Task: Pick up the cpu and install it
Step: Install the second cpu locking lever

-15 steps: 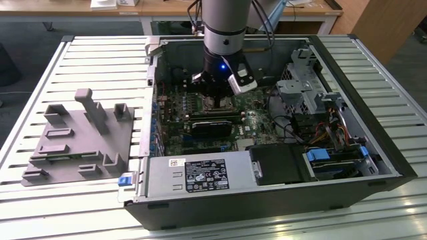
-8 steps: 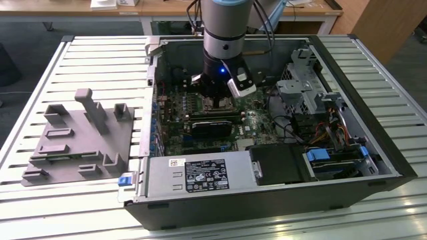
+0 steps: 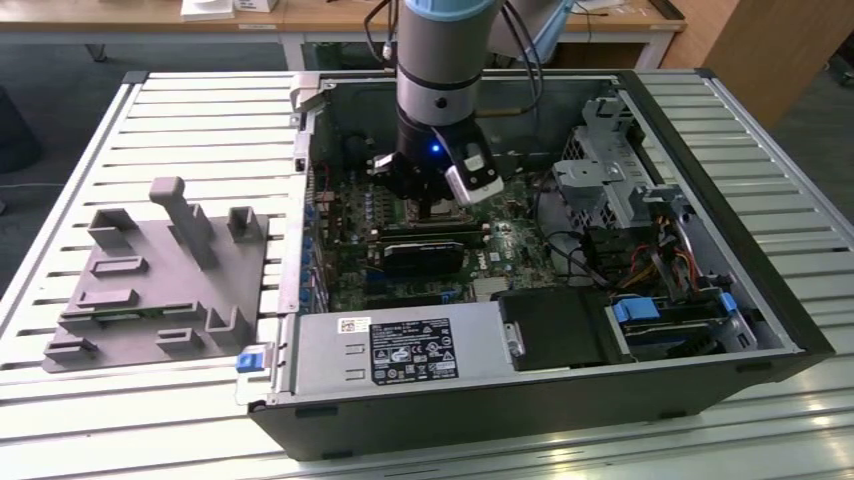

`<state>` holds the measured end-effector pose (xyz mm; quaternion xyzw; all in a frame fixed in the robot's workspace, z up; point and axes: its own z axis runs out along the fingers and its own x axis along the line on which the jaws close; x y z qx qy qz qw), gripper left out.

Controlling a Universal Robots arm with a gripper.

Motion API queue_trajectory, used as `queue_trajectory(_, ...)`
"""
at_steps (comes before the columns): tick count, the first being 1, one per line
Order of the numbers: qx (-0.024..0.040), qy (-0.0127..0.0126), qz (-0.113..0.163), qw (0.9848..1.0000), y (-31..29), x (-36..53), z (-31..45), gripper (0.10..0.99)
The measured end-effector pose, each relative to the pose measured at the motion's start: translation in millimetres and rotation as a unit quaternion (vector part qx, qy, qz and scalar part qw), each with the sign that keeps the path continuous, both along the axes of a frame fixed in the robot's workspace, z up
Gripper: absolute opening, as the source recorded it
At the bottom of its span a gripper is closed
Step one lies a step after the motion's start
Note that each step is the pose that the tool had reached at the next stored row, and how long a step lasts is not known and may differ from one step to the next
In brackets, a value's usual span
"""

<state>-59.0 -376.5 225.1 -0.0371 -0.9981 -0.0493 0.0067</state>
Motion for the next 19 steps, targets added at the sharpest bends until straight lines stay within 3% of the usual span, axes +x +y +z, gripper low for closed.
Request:
queue_trajectory(9,0.0036,0.0001,0.0,1.0,-2.0,-2.1,-11.2,0.106)
queue_trajectory(14,0.017,0.0,0.0,0.9999,-7.8,-7.8,-11.7,0.106)
queue_trajectory(19,0.0324,-0.0001,0.0,0.9995,-9.5,-12.0,-12.8,0.106)
